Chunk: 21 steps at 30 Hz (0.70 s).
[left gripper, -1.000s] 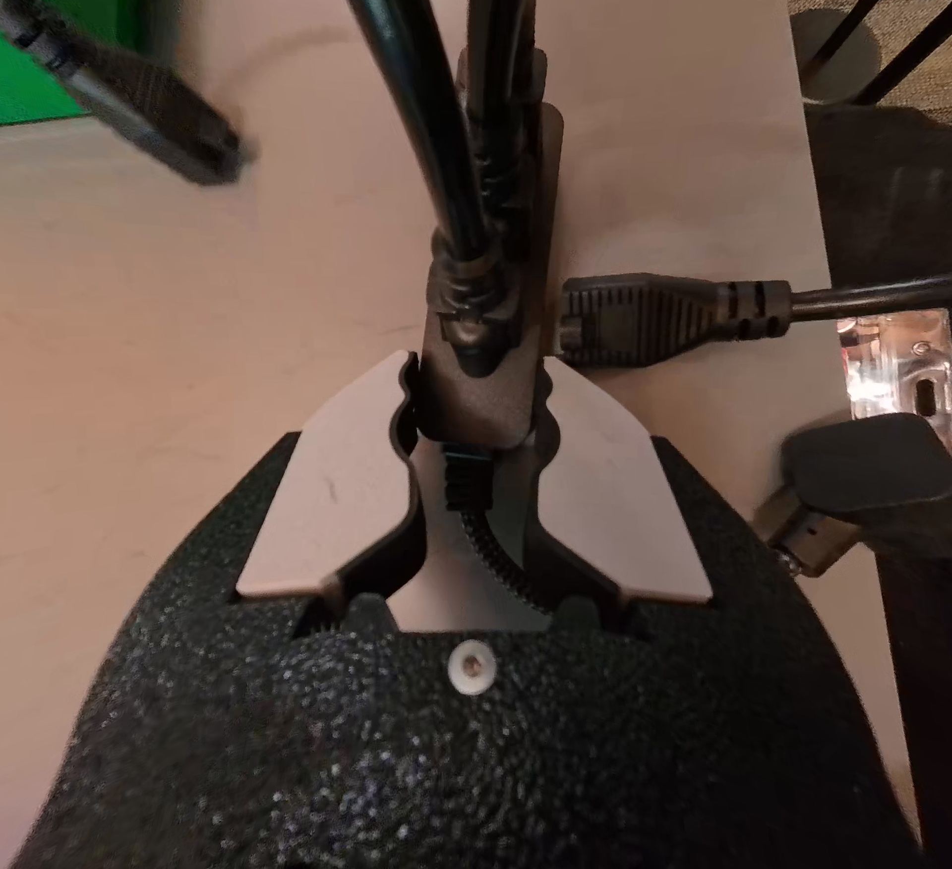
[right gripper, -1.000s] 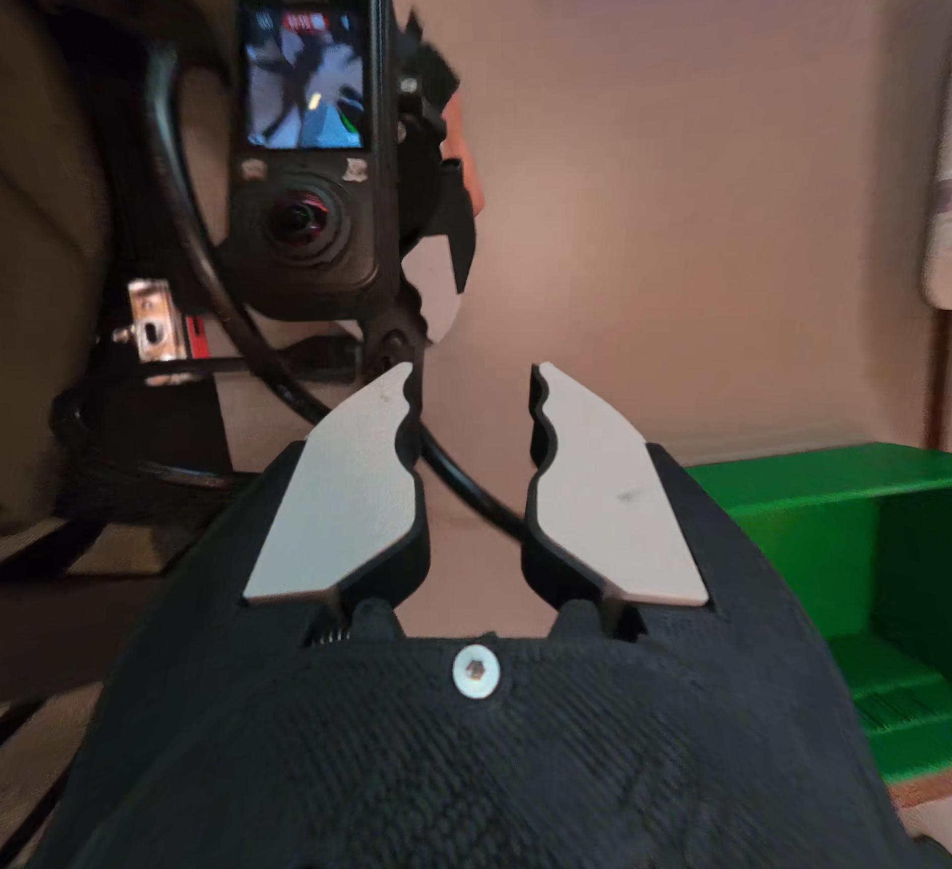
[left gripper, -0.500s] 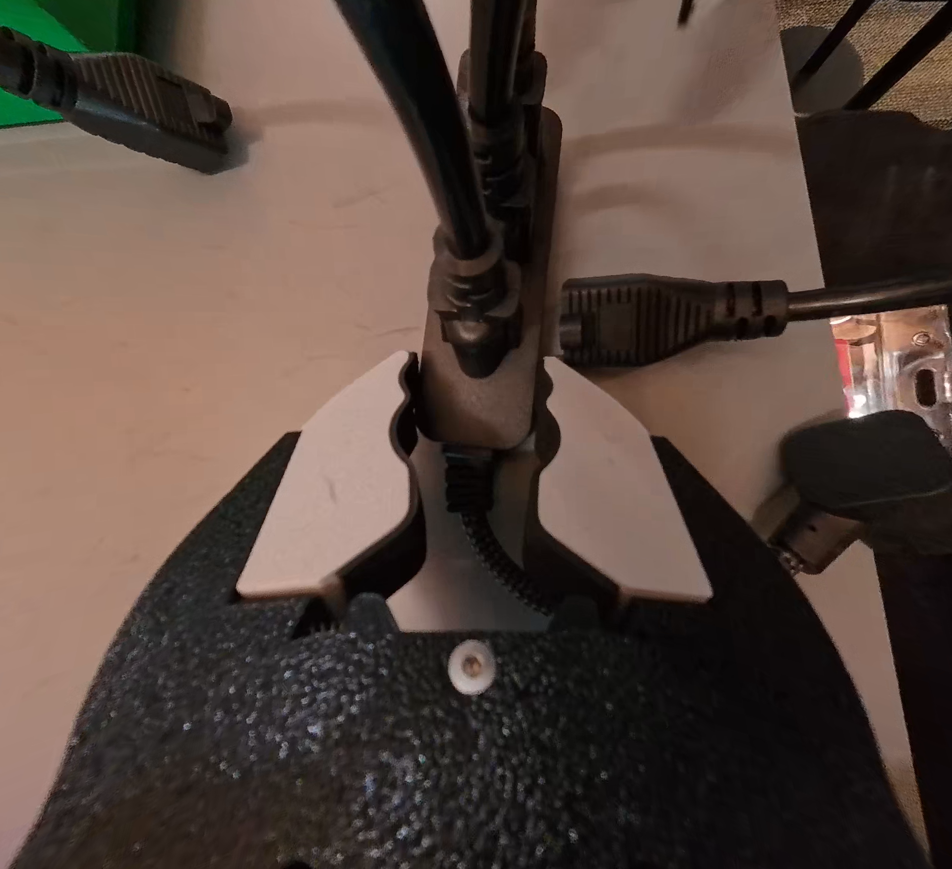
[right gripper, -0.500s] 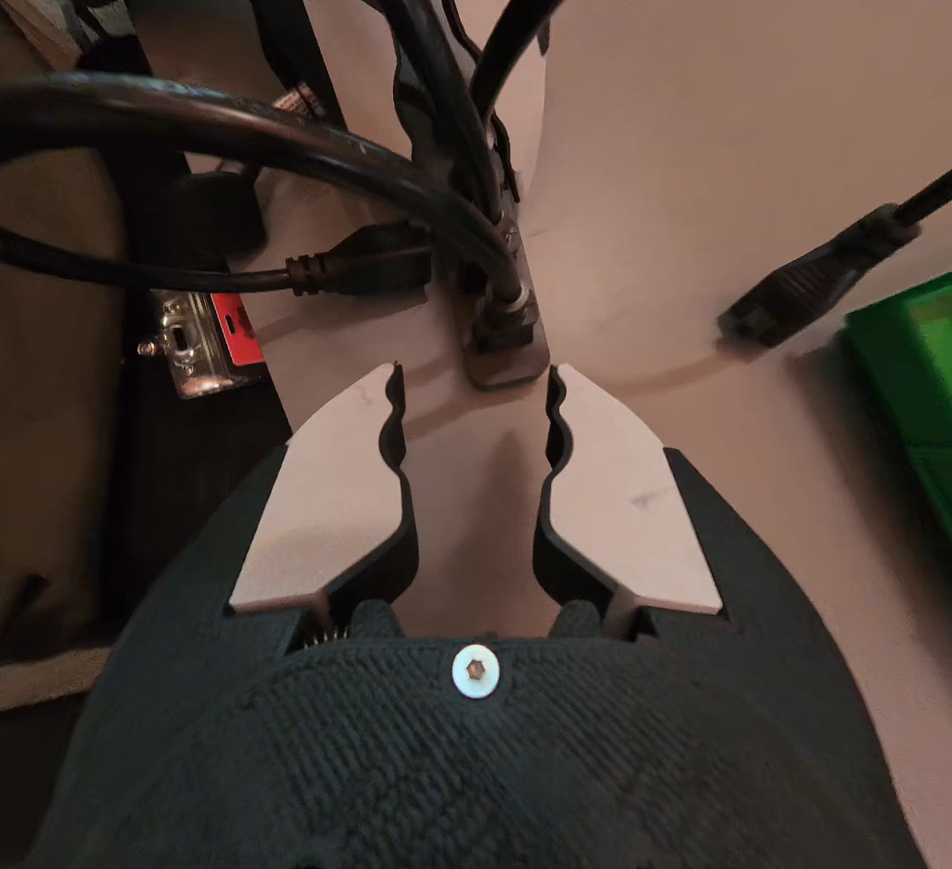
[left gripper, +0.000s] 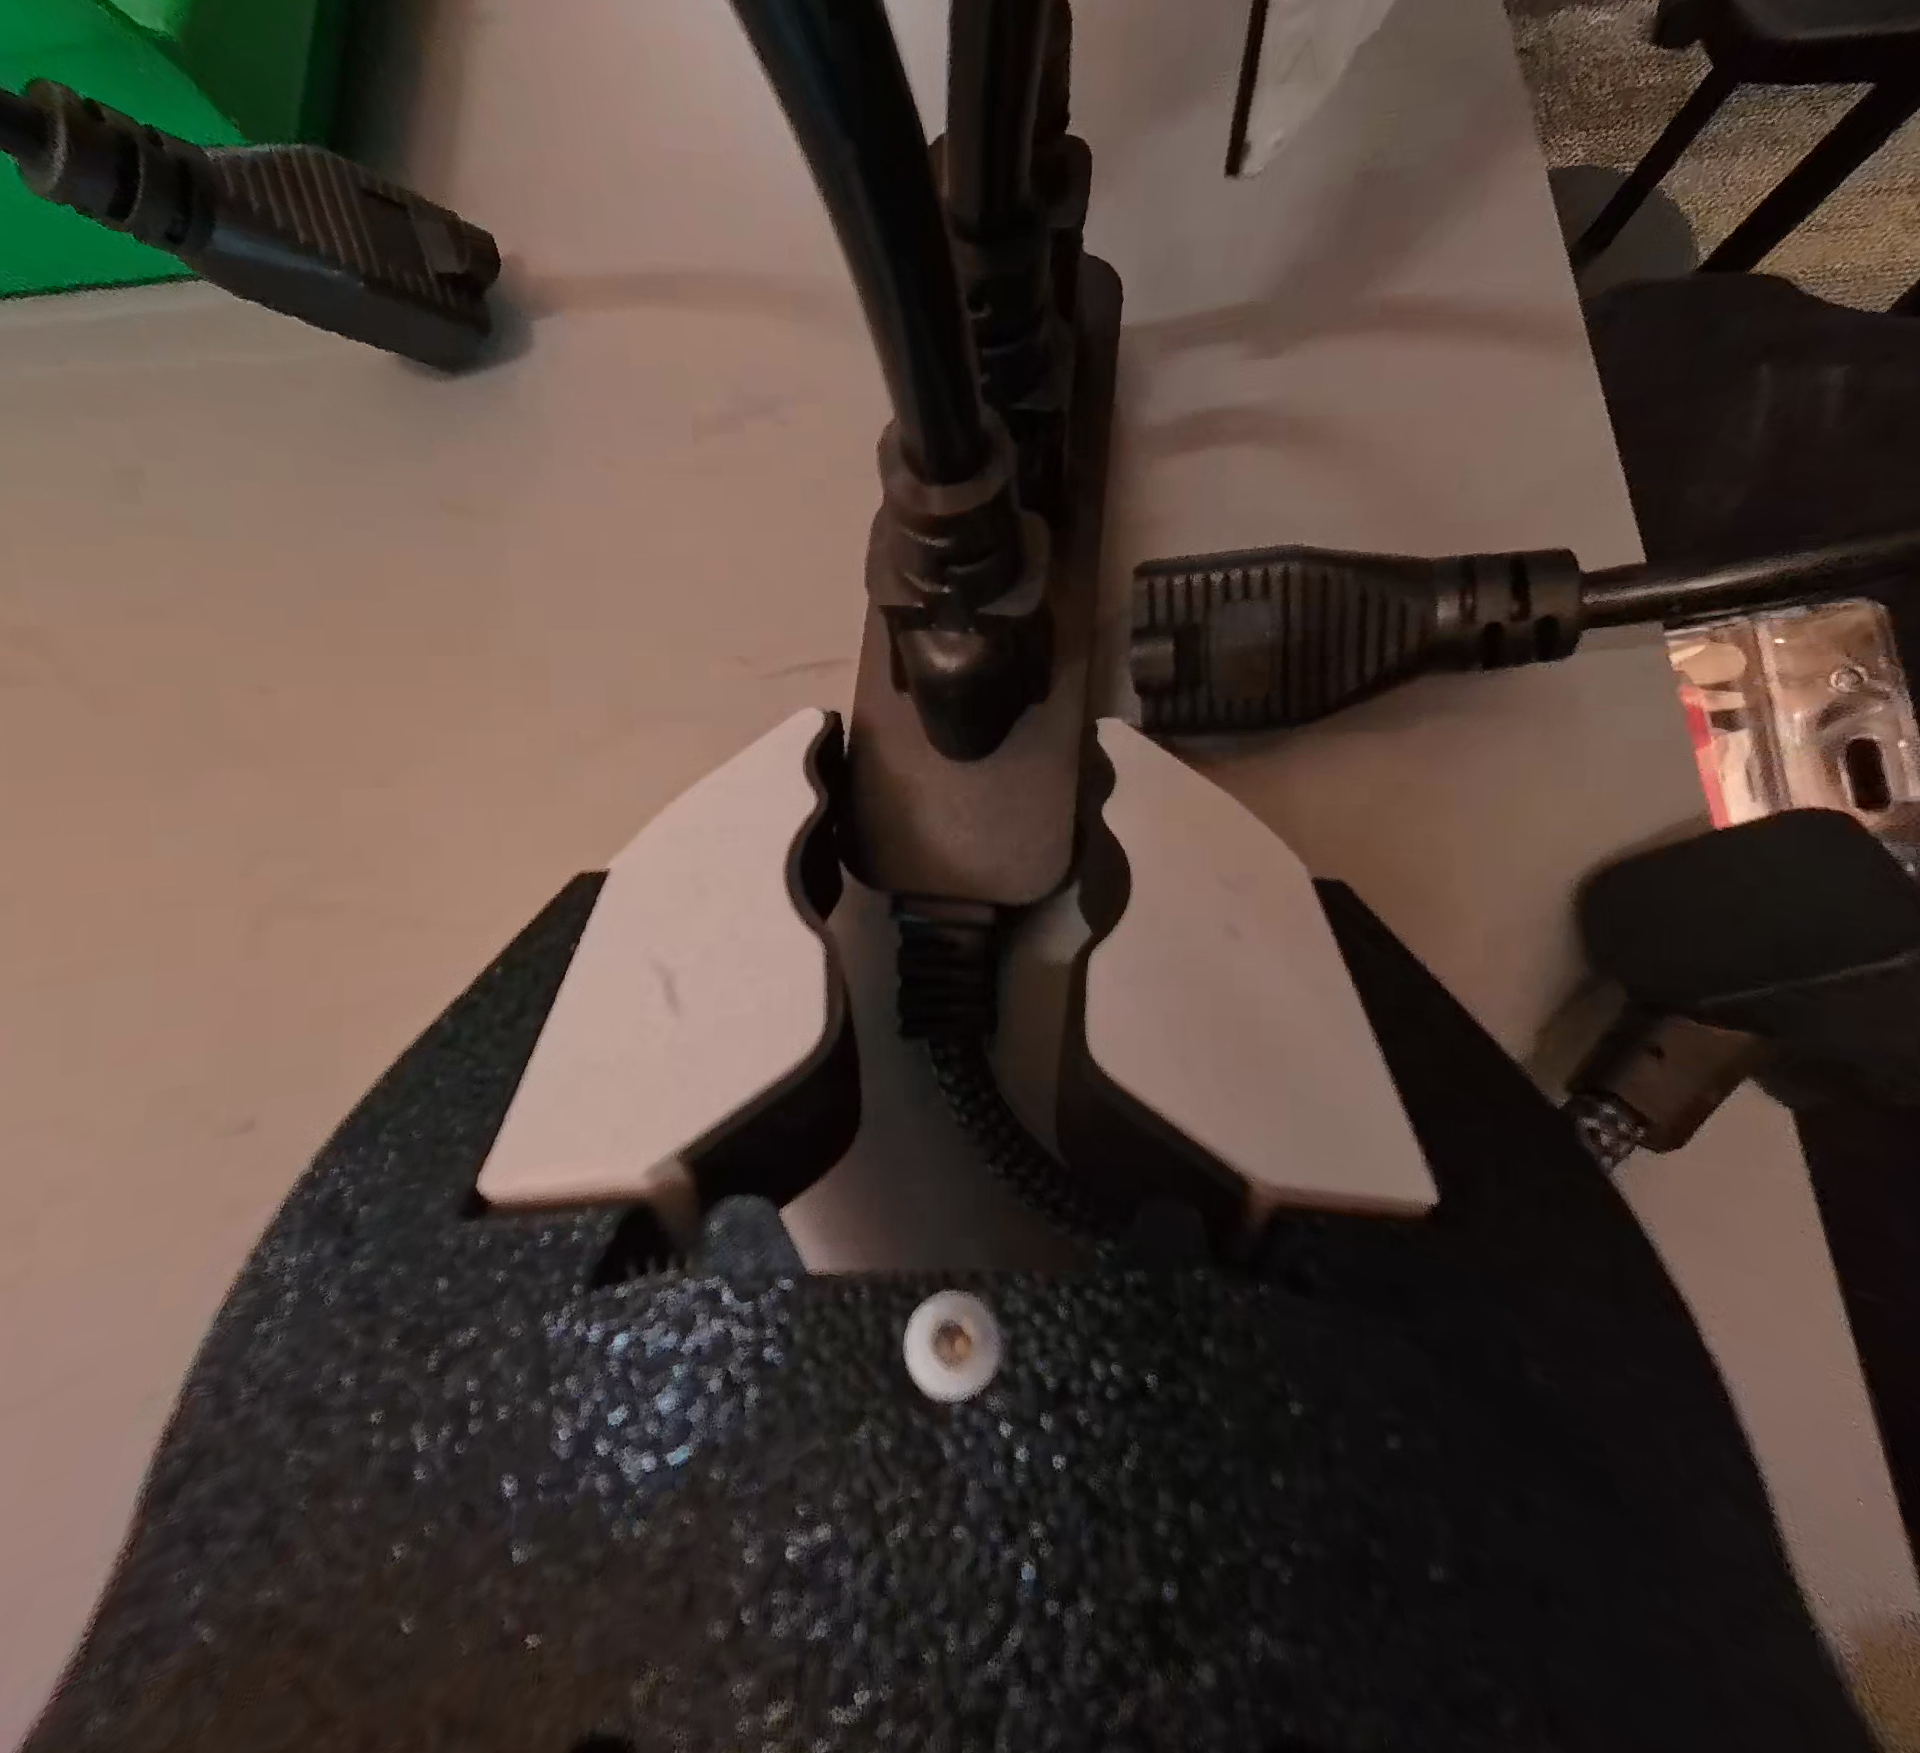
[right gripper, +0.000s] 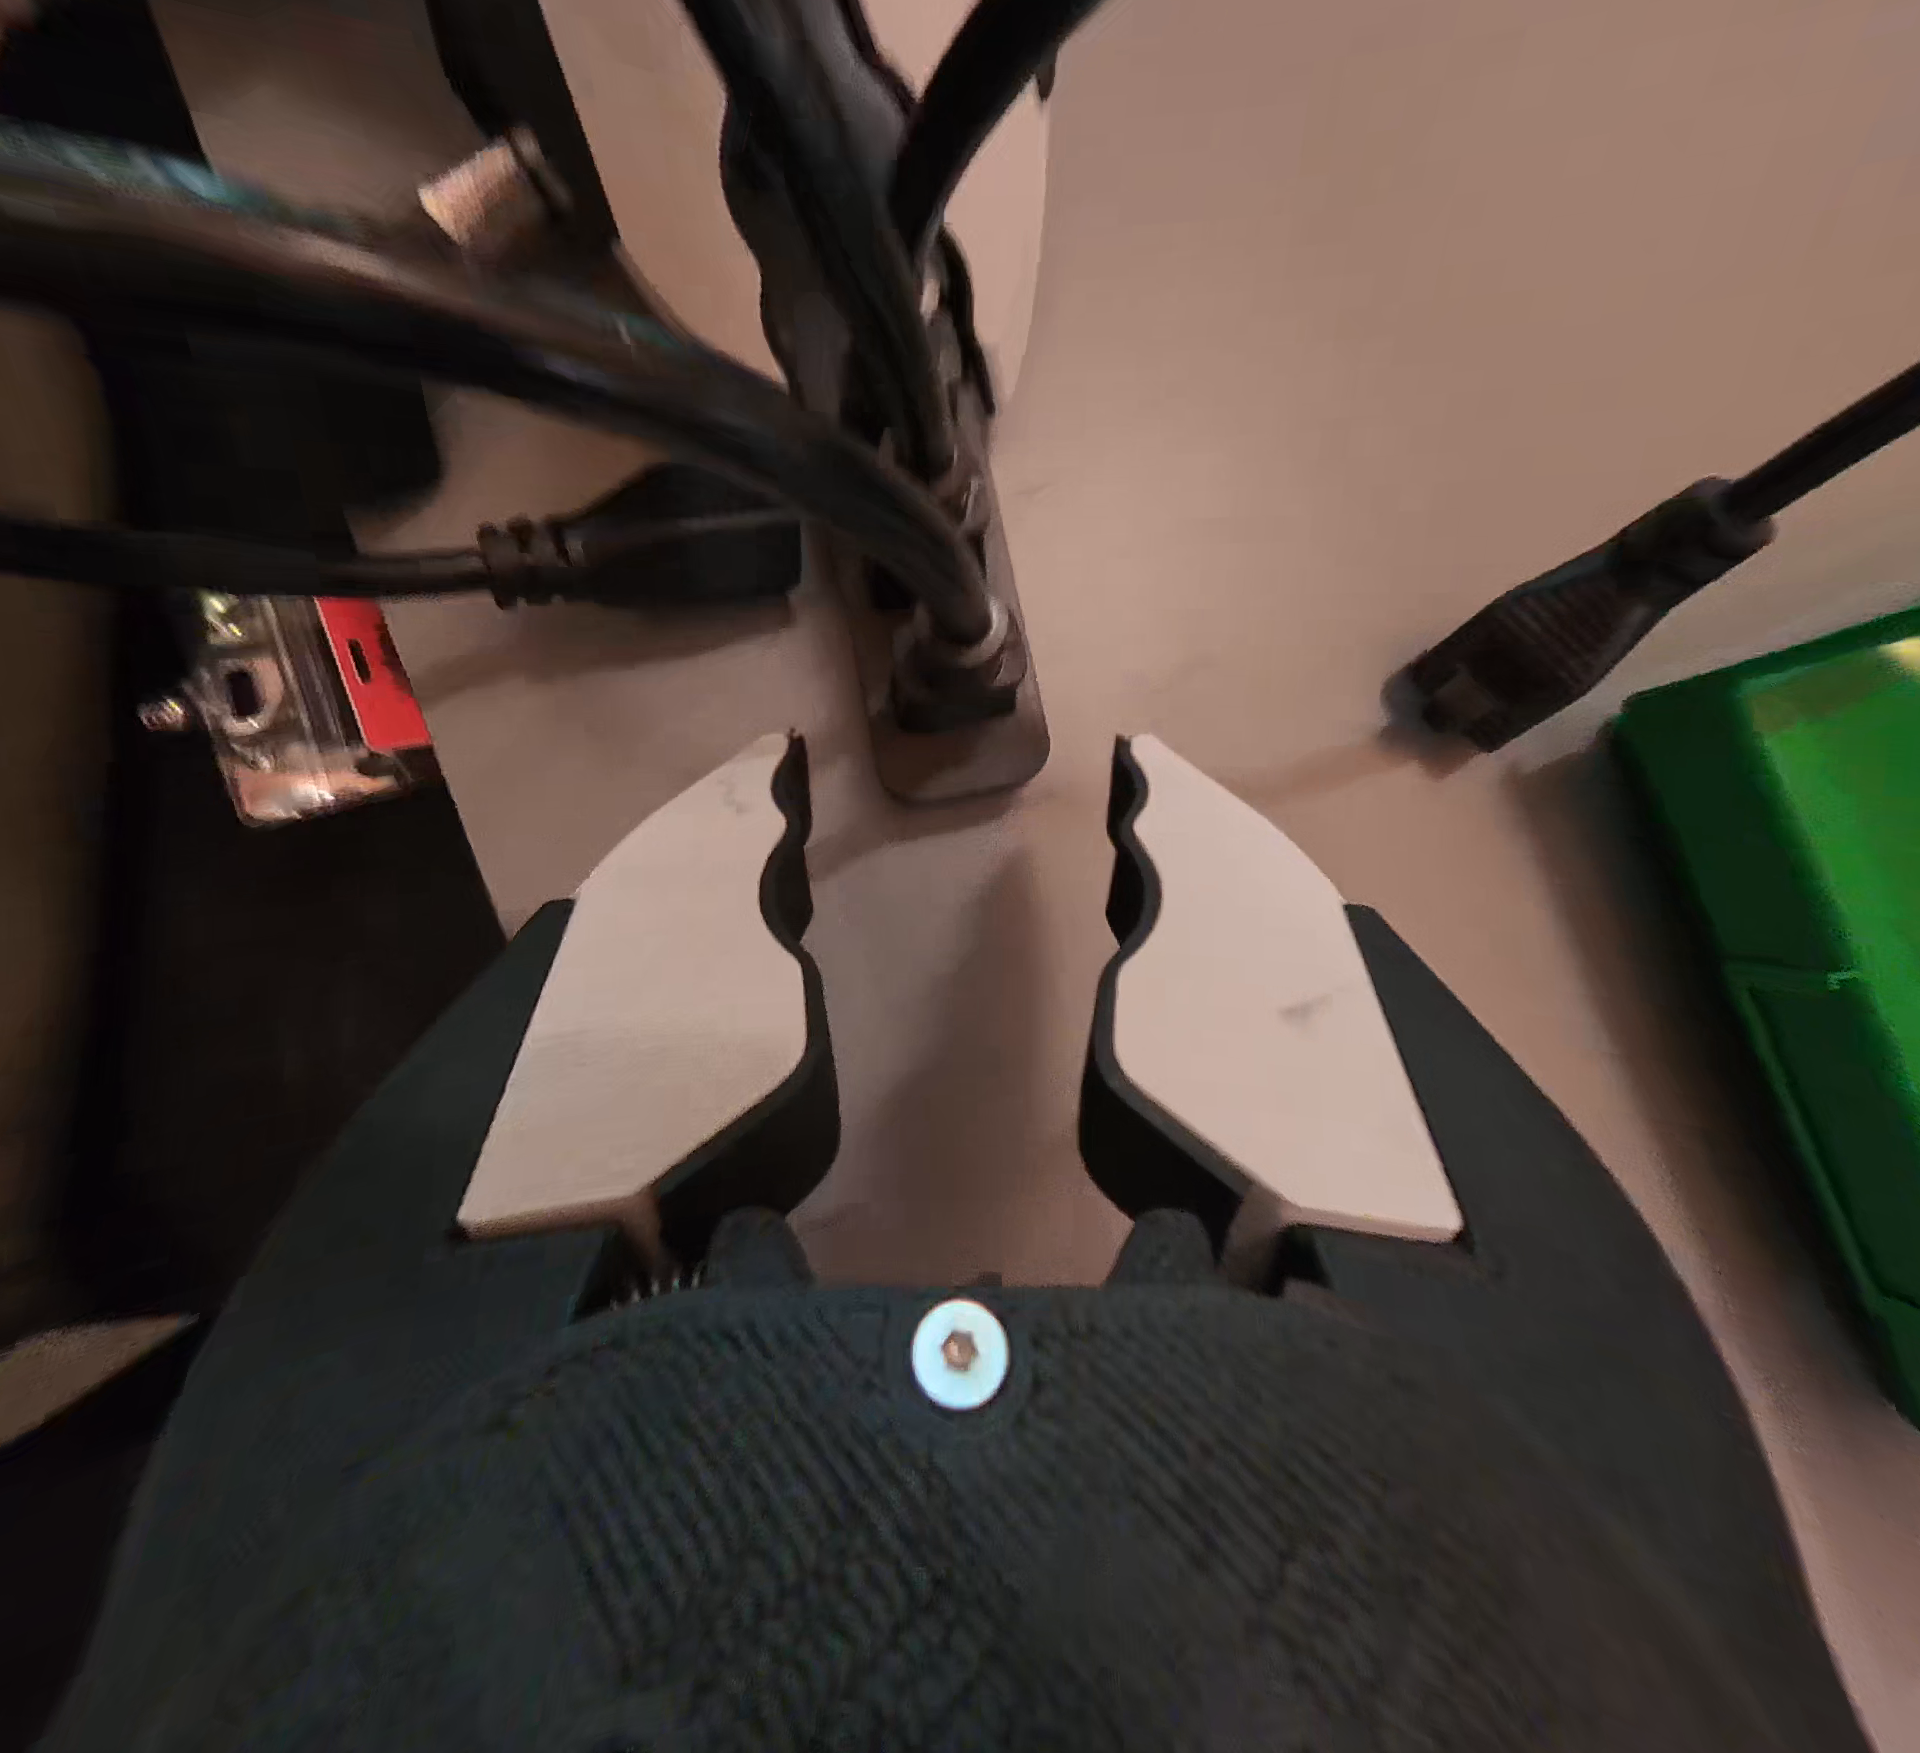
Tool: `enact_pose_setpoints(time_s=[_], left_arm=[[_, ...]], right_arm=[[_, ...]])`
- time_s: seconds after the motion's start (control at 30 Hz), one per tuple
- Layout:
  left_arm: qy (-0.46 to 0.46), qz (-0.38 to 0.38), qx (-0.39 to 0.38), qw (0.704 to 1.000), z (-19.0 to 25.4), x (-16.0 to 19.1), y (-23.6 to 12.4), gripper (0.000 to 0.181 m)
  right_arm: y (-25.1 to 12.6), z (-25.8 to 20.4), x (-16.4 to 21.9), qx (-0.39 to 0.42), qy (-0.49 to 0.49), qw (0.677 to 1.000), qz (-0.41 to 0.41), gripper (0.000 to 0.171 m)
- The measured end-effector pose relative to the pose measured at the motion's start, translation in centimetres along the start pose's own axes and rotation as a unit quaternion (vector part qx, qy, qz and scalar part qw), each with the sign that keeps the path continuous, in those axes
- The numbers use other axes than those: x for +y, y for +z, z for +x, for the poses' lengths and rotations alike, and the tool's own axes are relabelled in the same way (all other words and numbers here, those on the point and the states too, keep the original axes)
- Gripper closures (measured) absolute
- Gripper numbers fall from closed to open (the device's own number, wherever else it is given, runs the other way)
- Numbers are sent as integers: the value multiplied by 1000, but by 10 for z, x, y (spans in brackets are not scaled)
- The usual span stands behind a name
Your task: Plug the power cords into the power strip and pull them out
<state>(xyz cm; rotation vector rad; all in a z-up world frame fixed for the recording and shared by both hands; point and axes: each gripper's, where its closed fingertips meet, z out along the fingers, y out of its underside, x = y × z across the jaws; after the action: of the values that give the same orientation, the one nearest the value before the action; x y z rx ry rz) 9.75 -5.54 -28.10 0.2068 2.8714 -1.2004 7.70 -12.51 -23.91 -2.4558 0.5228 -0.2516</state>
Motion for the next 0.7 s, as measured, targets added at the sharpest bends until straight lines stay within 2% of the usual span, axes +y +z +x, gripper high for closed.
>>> enact_pose_setpoints(time_s=[0.17,0.27,0.47,0.7], left_arm=[[4,10,3,1000,-7,5,-4,139],[-2,-4,-7,1000,-15,13,-12,139],[-20,-23,-21,999,-27,38,-34,139],[-32,-13,-31,999,-35,52,-48,139]], right_arm=[[30,-5,-8,-59,34,996,57,123],[44,3,-20,-47,17,995,86,127],[74,8,-36,-31,-49,997,50,121],[100,3,-70,-54,-74,991,95,119]])
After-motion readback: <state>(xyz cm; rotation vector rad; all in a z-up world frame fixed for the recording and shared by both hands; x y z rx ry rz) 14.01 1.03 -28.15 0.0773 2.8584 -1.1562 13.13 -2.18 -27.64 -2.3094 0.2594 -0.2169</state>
